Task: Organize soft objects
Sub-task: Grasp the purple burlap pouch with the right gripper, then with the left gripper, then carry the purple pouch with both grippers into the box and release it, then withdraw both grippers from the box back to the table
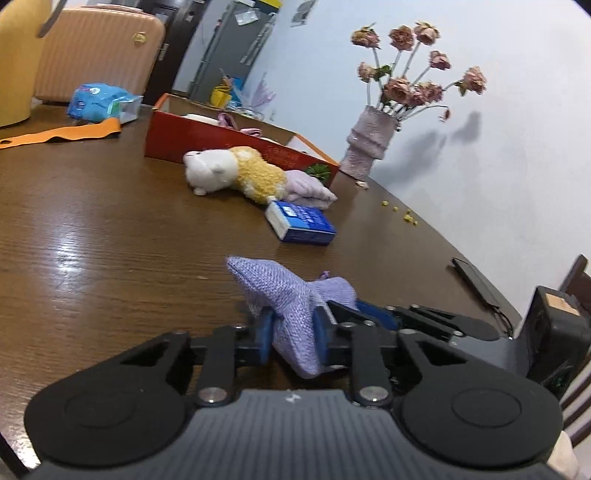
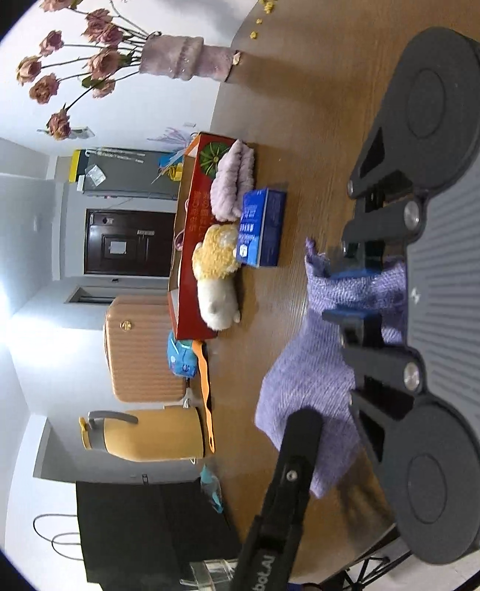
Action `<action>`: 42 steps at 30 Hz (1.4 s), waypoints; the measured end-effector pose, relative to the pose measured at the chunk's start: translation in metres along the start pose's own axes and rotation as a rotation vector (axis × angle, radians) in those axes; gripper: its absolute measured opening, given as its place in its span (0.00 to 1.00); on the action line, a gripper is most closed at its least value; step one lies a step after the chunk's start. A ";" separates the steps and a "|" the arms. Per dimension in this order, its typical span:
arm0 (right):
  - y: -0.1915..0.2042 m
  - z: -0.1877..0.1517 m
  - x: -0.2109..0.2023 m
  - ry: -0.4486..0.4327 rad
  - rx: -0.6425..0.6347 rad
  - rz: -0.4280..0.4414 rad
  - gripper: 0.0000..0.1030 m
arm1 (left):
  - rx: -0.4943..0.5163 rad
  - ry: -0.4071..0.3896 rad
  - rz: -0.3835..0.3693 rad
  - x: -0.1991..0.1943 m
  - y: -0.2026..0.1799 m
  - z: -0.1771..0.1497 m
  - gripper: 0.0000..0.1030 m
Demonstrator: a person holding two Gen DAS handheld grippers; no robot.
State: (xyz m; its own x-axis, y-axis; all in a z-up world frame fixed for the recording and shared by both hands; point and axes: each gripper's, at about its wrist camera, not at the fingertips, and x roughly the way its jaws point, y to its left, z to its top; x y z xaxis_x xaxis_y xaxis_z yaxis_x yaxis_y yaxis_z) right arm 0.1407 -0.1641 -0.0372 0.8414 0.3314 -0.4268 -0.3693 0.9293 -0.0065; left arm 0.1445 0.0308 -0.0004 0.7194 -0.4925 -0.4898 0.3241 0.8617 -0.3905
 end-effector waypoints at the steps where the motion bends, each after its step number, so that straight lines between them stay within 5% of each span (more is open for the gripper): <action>1: 0.001 0.001 0.000 -0.001 -0.001 0.001 0.11 | 0.011 0.000 -0.007 0.000 -0.001 0.002 0.16; 5: -0.014 0.025 -0.003 -0.051 0.044 0.084 0.09 | 0.081 -0.035 -0.058 0.003 -0.006 0.031 0.15; 9: -0.047 0.084 0.006 -0.150 0.031 0.061 0.10 | 0.110 -0.115 -0.135 0.025 -0.006 0.100 0.15; 12: -0.079 0.136 0.041 -0.171 0.048 0.059 0.10 | 0.109 -0.140 -0.124 0.063 -0.001 0.160 0.15; 15: -0.106 0.182 0.103 -0.119 0.074 0.060 0.10 | 0.096 -0.121 -0.043 0.115 0.009 0.211 0.14; 19: -0.131 0.216 0.207 0.050 0.105 0.036 0.09 | 0.038 0.020 0.031 0.200 0.035 0.258 0.13; 22: -0.140 0.219 0.267 0.169 0.068 -0.032 0.03 | 0.055 0.090 0.109 0.250 0.044 0.270 0.12; 25: -0.140 0.213 0.296 0.182 -0.017 -0.154 0.03 | 0.101 0.165 0.176 0.283 0.053 0.267 0.13; 29: -0.146 0.208 0.303 0.189 0.019 -0.079 0.04 | 0.206 0.191 0.205 0.297 0.055 0.255 0.15; 34: -0.164 0.209 0.301 0.164 0.097 -0.015 0.12 | 0.190 0.182 0.190 0.288 0.063 0.254 0.40; 38: -0.174 0.222 0.280 0.137 0.121 0.014 0.13 | 0.195 0.126 0.199 0.262 0.058 0.266 0.50; 42: -0.180 0.239 0.238 0.088 0.094 -0.003 0.18 | 0.212 0.064 0.229 0.220 0.049 0.277 0.51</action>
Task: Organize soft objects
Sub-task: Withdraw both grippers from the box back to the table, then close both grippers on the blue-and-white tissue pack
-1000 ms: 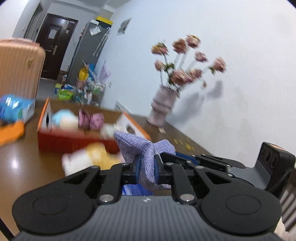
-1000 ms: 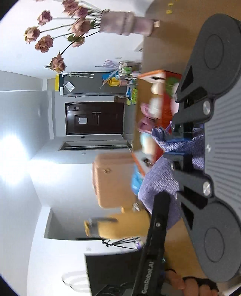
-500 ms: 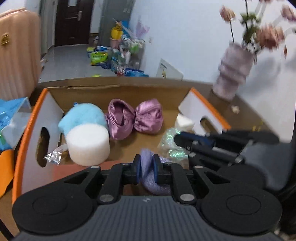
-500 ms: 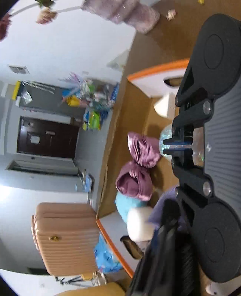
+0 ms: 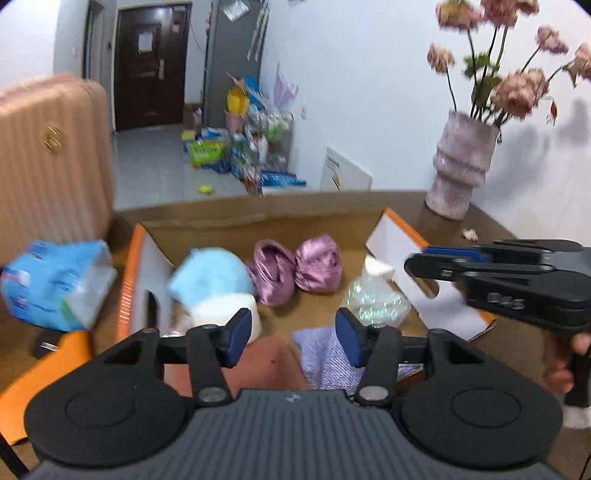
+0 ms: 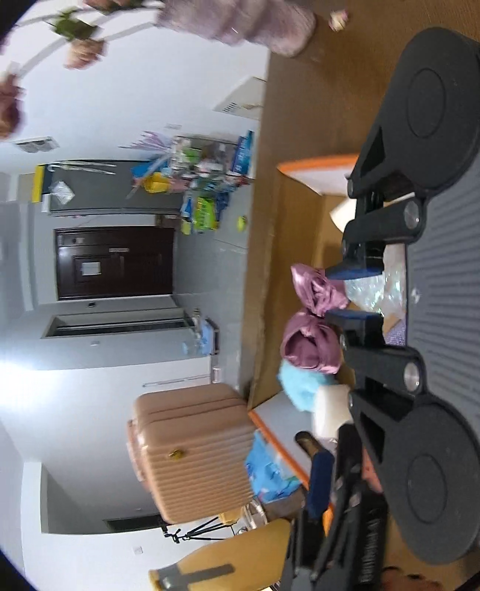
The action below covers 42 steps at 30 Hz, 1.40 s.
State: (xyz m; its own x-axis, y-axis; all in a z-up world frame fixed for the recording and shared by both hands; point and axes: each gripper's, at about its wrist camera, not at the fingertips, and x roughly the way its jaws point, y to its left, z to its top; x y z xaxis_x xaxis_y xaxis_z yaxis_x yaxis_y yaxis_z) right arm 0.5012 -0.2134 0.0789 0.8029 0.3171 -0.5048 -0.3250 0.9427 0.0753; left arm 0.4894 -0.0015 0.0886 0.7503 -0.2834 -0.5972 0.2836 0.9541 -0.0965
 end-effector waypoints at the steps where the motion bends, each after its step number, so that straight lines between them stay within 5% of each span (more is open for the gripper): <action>1: -0.001 0.002 -0.012 -0.014 -0.004 -0.003 0.20 | 0.003 -0.017 0.009 -0.013 0.000 0.000 0.52; 6: -0.001 -0.007 -0.083 -0.064 -0.037 -0.012 0.30 | 0.038 -0.119 0.044 -0.080 -0.009 -0.018 0.64; 12: 0.021 -0.049 -0.156 -0.131 -0.119 -0.050 0.42 | 0.021 -0.189 0.082 -0.141 -0.028 -0.075 0.66; 17: 0.050 -0.118 -0.217 -0.203 -0.140 -0.016 0.56 | 0.032 -0.299 0.123 -0.200 -0.049 -0.155 0.78; 26: 0.101 -0.246 -0.292 -0.264 -0.108 -0.025 0.81 | -0.016 -0.248 0.093 -0.250 -0.079 -0.280 0.87; 31: 0.109 -0.263 -0.311 -0.234 -0.223 -0.004 0.83 | -0.007 -0.240 0.087 -0.261 -0.082 -0.291 0.87; 39: 0.106 -0.267 -0.291 -0.203 -0.125 0.039 0.81 | -0.014 -0.218 0.055 -0.240 -0.086 -0.282 0.87; 42: 0.091 -0.258 -0.271 -0.187 0.000 0.017 0.79 | -0.020 -0.195 0.024 -0.219 -0.084 -0.267 0.87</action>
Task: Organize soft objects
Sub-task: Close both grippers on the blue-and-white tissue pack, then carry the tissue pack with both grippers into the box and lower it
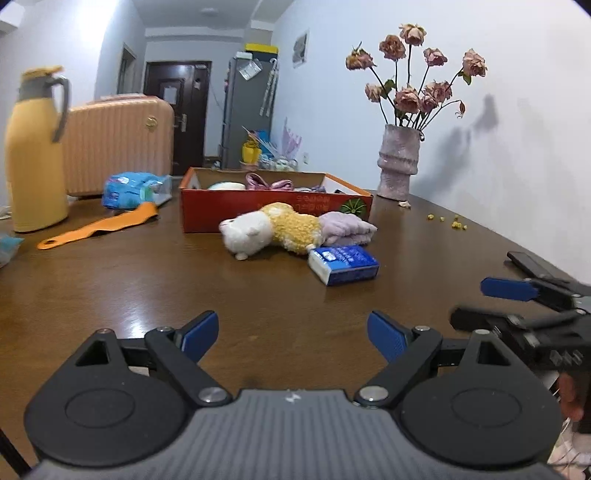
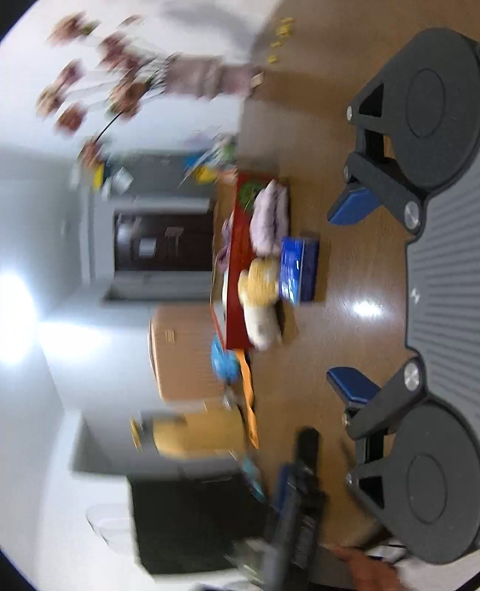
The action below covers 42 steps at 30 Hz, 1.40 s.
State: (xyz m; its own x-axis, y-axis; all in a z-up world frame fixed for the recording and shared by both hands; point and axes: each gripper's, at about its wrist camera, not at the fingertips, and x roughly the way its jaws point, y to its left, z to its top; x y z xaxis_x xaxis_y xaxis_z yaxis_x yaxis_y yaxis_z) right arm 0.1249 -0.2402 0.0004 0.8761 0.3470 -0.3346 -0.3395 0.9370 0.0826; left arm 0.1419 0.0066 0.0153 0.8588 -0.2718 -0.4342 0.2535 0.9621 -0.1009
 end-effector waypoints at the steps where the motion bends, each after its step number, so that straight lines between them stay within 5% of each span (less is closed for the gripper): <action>1: -0.008 0.005 0.011 0.016 0.053 -0.026 0.78 | -0.007 0.010 -0.012 0.010 0.000 0.006 0.86; 4: -0.031 0.021 0.048 0.052 0.149 0.012 0.71 | -0.049 0.042 -0.073 0.046 0.004 0.030 0.82; 9: -0.059 0.041 0.120 0.133 0.233 0.081 0.52 | -0.108 0.139 -0.158 0.120 0.011 0.067 0.63; 16: -0.081 0.041 0.167 0.191 0.347 0.155 0.30 | -0.266 0.301 -0.289 0.184 0.027 0.060 0.36; 34: -0.088 0.040 0.179 0.224 0.400 0.161 0.25 | -0.300 0.253 -0.314 0.182 0.035 0.055 0.29; 38: -0.079 0.043 0.164 0.189 0.370 0.145 0.23 | -0.282 0.229 -0.322 0.169 0.031 0.058 0.28; 42: -0.080 0.073 0.143 0.088 0.379 0.167 0.22 | -0.248 0.115 -0.367 0.151 0.031 0.094 0.28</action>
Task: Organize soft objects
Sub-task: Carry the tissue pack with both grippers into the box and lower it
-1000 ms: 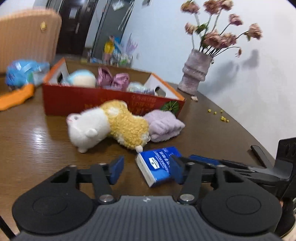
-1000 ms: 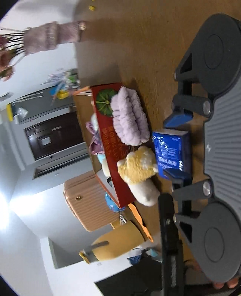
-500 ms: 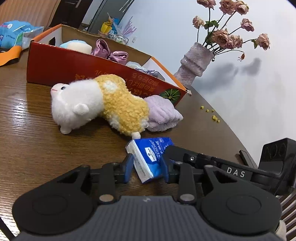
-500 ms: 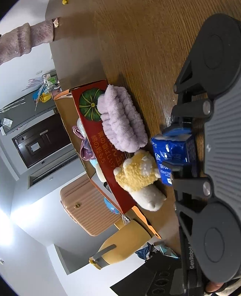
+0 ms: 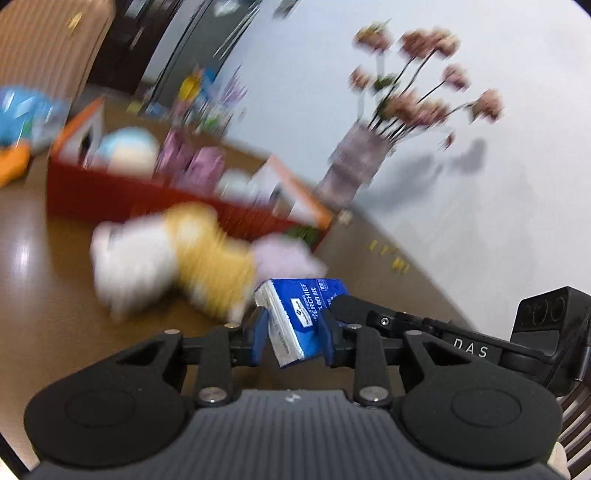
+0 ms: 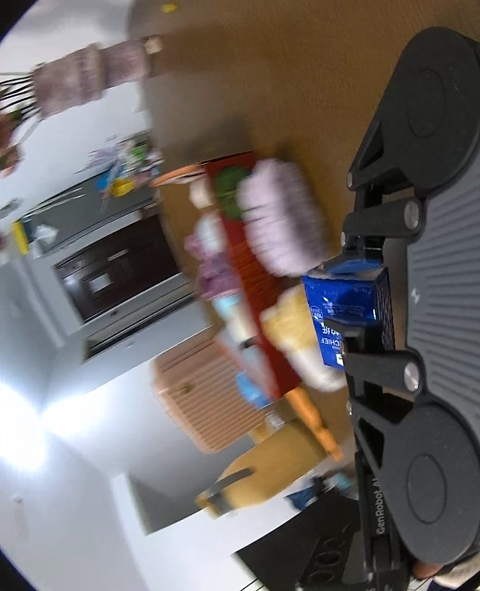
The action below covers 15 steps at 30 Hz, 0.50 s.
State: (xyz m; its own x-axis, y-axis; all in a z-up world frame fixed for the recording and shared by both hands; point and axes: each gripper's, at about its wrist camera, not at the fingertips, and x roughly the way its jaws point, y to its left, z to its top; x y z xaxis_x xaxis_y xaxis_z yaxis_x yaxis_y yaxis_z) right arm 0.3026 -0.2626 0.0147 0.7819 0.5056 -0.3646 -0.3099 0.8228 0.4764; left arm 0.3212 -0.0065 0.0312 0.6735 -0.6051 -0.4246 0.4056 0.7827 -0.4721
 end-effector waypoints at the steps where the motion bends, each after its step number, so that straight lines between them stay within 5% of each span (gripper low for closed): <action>1: 0.003 0.013 -0.001 -0.026 -0.012 0.006 0.22 | 0.026 -0.019 -0.004 0.001 -0.004 0.016 0.28; 5: 0.009 0.076 0.035 -0.078 -0.077 -0.008 0.22 | 0.066 -0.046 0.021 0.032 0.006 0.085 0.28; 8: -0.003 0.112 0.095 -0.038 -0.047 -0.027 0.22 | 0.023 -0.005 0.079 0.078 0.042 0.131 0.28; 15: -0.029 0.135 0.230 0.165 -0.042 -0.119 0.22 | -0.011 0.167 0.243 0.167 0.122 0.150 0.28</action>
State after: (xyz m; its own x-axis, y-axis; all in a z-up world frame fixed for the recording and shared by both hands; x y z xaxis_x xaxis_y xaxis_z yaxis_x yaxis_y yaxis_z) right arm 0.5642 -0.2052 0.0255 0.7163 0.4367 -0.5443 -0.2453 0.8878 0.3895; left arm 0.5756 0.0098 0.0193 0.6389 -0.4161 -0.6470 0.2375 0.9067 -0.3485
